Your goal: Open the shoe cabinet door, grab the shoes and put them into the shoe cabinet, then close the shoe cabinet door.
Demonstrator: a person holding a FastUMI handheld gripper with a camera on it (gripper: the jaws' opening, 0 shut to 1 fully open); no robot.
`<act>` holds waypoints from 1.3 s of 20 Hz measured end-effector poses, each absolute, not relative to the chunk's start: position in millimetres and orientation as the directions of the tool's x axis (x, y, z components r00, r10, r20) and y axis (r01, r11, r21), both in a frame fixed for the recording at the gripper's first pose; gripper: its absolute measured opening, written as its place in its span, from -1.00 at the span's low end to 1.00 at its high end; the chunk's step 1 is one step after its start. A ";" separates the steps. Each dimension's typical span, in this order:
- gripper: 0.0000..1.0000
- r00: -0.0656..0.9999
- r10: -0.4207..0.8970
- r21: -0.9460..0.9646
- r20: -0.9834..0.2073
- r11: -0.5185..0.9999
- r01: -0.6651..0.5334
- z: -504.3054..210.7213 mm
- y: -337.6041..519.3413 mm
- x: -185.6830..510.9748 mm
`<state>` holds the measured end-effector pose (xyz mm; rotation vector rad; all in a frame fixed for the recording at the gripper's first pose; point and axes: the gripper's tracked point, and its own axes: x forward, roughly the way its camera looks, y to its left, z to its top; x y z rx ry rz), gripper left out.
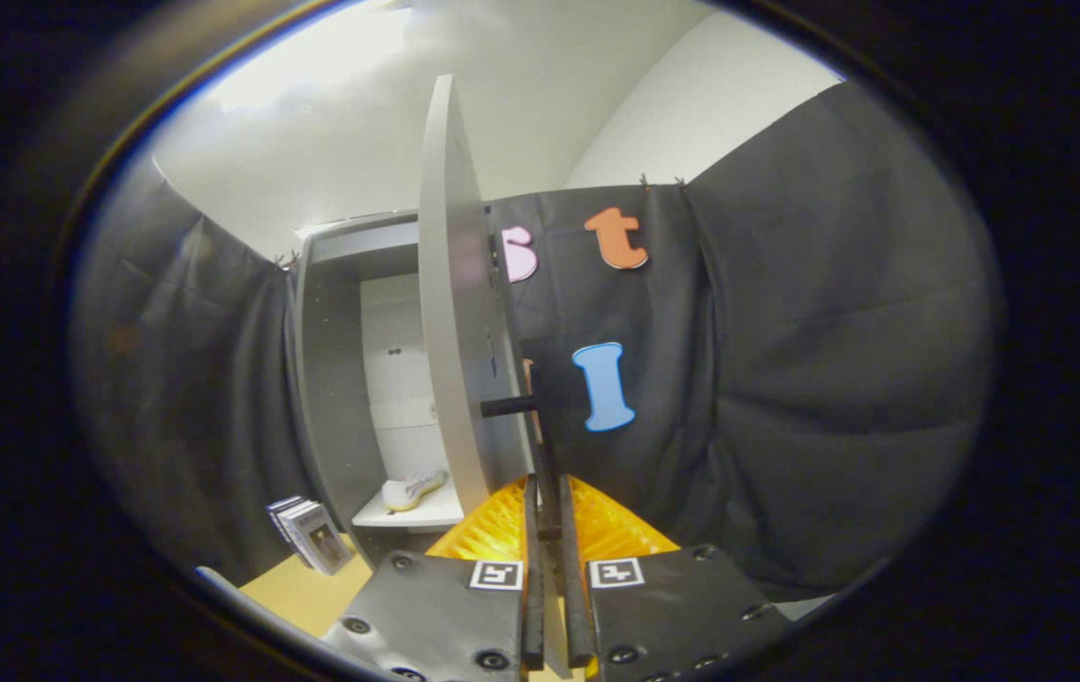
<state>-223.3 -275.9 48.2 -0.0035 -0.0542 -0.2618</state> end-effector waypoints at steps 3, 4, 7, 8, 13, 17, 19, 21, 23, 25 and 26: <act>-0.76 0.949 -0.299 0.013 0.097 0.954 0.299 61.0 -286.0 -237.7; -0.76 0.951 -0.288 0.018 0.109 0.957 0.288 63.0 -282.2 -238.2; -0.77 0.953 -0.276 -0.002 0.125 0.960 0.279 65.6 -276.6 -248.1; -0.77 0.957 -0.262 -0.006 0.125 0.964 0.265 65.5 -272.6 -248.0; -0.77 0.980 -0.182 0.001 0.076 0.983 0.183 42.0 -234.0 -236.0; -0.77 0.995 -0.103 0.016 0.010 0.995 0.103 14.4 -199.7 -219.3; -0.77 0.997 -0.066 0.024 -0.040 0.997 0.067 -7.7 -183.0 -208.2; -0.77 0.994 -0.029 0.042 -0.109 0.999 0.034 -37.2 -166.7 -198.4; -0.77 0.986 0.004 0.066 -0.164 0.998 0.007 -64.3 -153.0 -189.2; -0.77 0.977 0.026 0.078 -0.210 0.997 -0.010 -90.8 -140.3 -180.9; -0.77 0.972 0.034 0.083 -0.233 0.996 -0.015 -104.2 -135.2 -176.5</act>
